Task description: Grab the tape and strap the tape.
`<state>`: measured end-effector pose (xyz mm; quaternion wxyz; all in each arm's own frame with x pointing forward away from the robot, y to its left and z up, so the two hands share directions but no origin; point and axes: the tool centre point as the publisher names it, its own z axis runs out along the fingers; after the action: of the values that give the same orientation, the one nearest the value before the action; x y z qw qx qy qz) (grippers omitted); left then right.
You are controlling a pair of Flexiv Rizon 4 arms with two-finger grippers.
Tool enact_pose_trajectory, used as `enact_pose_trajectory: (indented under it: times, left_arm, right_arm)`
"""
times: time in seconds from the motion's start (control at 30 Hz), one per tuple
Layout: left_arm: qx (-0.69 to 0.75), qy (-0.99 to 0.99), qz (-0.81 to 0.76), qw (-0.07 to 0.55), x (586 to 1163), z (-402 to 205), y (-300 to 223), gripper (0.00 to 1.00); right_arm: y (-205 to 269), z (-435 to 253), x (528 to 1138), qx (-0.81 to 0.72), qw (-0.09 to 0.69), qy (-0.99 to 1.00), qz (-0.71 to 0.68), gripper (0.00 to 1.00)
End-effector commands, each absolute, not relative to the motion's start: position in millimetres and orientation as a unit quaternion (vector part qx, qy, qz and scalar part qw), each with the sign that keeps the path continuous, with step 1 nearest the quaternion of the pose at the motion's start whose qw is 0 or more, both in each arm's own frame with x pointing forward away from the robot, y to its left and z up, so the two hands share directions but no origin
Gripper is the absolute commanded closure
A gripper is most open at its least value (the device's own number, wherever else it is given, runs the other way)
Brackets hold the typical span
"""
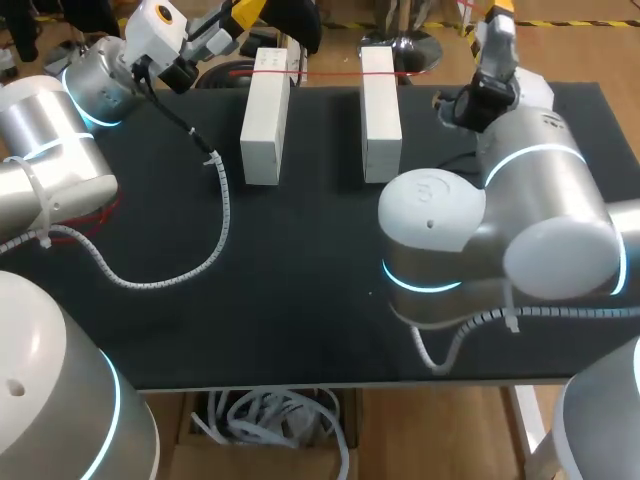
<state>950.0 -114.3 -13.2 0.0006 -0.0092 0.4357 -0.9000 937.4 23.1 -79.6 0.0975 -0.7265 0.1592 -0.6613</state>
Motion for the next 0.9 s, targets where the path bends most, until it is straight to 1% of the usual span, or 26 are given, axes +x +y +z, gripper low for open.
enact_pose_trajectory:
  times: [0.03,0.2,0.23,0.3,0.33,0.53,0.57,0.67,0.77,0.83,0.9]
  left_arm:
    - [-0.008,0.435,-0.9,0.0,950.4,-14.0,-114.0,1.0]
    - [-0.008,0.435,-0.9,0.0,950.4,-14.0,-114.0,1.0]
    - [-0.008,0.435,-0.9,0.0,950.4,-14.0,-114.0,1.0]
    - [-0.008,0.435,-0.9,0.0,950.4,-14.0,-114.0,1.0]
    - [-0.008,0.435,-0.9,0.0,950.4,-14.0,-114.0,1.0]
    - [-0.008,0.435,-0.9,0.0,950.4,-14.0,-114.0,1.0]
    - [-0.008,0.435,-0.9,0.0,950.4,-14.0,-114.0,1.0]
    - [-0.008,0.435,-0.9,0.0,950.4,-14.0,-114.0,1.0]
    - [-0.008,0.435,-0.9,0.0,950.4,-14.0,-114.0,1.0]
    - [-0.008,0.435,-0.9,0.0,950.4,-14.0,-114.0,1.0]
    - [-0.008,0.435,-0.9,0.0,950.4,-14.0,-114.0,1.0]
  right_arm:
    - [19.9,-68.4,944.0,-0.721,0.087,0.163,-0.668,0.0]
    - [14.6,-56.4,948.7,-0.71,0.08,0.176,-0.677,0.0]
    - [13.6,-55.1,949.7,-0.709,0.079,0.179,-0.678,0.1]
    - [11.2,-53.5,951.3,-0.708,0.075,0.185,-0.678,0.22]
    - [10.4,-52.9,951.7,-0.708,0.074,0.186,-0.678,0.26]
    - [4.4,-45.0,950.7,-0.705,0.07,0.192,-0.679,0.27]
    - [3.4,-43.7,950.6,-0.704,0.068,0.193,-0.68,0.31]
    - [0.7,-40.1,950.6,-0.702,0.066,0.196,-0.681,0.3]
    - [-2.0,-37.2,950.9,-0.699,0.064,0.199,-0.684,0.34]
    - [-4.0,-35.4,951.1,-0.698,0.063,0.201,-0.684,0.31]
    - [-5.6,-33.2,950.9,-0.697,0.062,0.203,-0.685,0.33]
